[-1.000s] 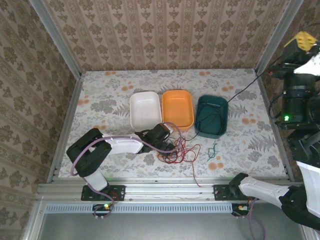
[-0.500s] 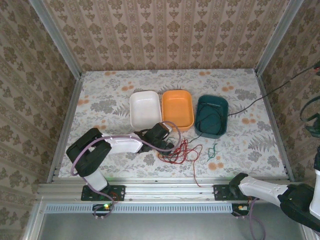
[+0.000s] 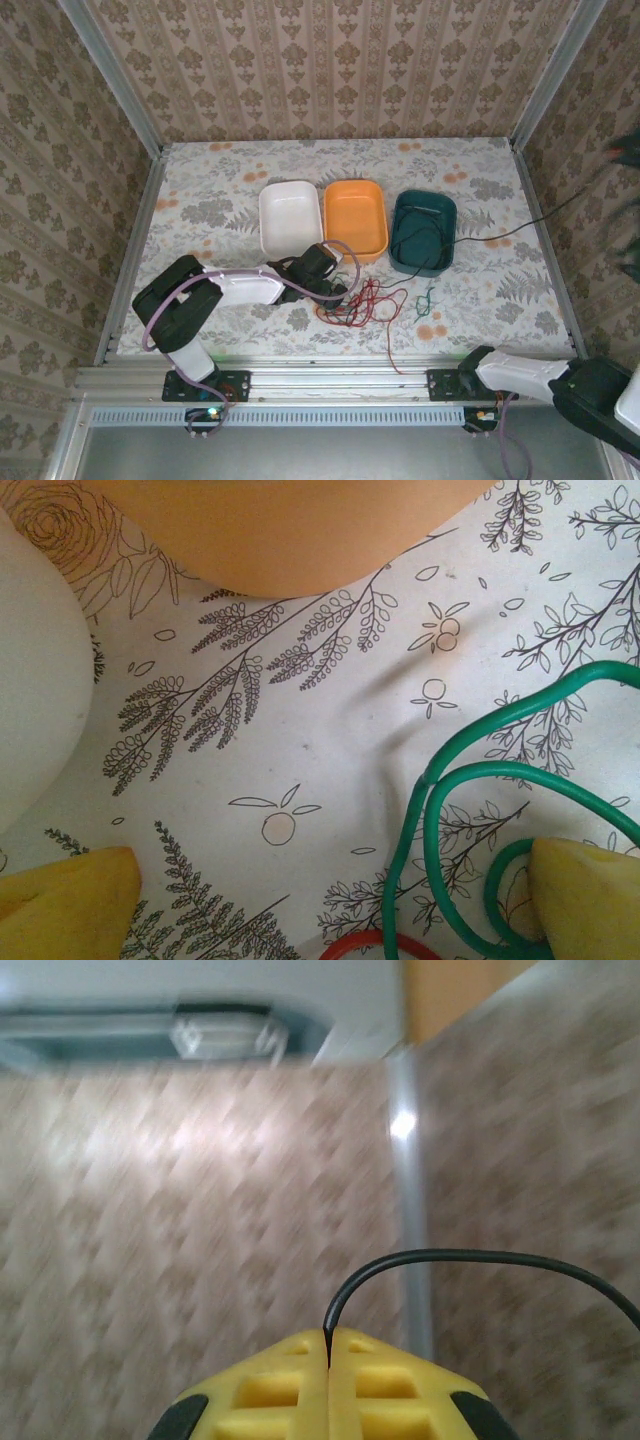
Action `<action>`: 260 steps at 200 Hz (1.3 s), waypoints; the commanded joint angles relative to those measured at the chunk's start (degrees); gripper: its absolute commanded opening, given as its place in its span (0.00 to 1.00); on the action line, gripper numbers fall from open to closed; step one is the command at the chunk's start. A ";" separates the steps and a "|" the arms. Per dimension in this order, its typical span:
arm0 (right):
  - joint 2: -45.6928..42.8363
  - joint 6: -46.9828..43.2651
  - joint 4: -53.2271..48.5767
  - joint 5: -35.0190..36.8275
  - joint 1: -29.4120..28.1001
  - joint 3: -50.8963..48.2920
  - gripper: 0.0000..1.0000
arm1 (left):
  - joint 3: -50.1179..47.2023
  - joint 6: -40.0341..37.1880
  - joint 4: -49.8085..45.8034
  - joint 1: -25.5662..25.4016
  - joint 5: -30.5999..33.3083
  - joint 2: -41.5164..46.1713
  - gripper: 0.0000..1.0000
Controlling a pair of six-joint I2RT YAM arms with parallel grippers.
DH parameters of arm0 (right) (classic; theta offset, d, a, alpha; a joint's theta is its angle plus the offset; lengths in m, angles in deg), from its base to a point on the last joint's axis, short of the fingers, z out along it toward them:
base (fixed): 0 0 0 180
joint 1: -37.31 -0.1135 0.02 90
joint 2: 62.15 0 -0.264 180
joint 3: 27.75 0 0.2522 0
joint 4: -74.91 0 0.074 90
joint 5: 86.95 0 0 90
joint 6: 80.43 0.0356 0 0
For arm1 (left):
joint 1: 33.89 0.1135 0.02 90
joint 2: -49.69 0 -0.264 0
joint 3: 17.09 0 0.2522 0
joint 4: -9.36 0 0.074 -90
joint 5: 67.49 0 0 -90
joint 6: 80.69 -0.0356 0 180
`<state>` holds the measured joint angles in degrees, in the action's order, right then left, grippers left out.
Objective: Untangle the cables
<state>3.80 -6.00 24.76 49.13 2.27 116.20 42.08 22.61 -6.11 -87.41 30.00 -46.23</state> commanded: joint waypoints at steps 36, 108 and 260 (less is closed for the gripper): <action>2.00 33.05 -15.12 -19.59 -7.83 -41.18 0.00 | -0.23 -0.72 -4.70 1.84 5.22 -0.52 1.00; 3.48 45.48 -7.39 -28.11 -7.90 -67.16 0.00 | 0.20 -0.91 -4.88 1.91 4.55 -0.78 1.00; 8.60 57.20 13.76 -48.97 5.82 -87.03 0.37 | -0.06 -1.28 -5.58 1.16 4.91 -0.70 1.00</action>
<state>11.34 50.23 35.74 3.25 7.69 30.33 42.21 22.61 -6.31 -87.32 30.02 -46.19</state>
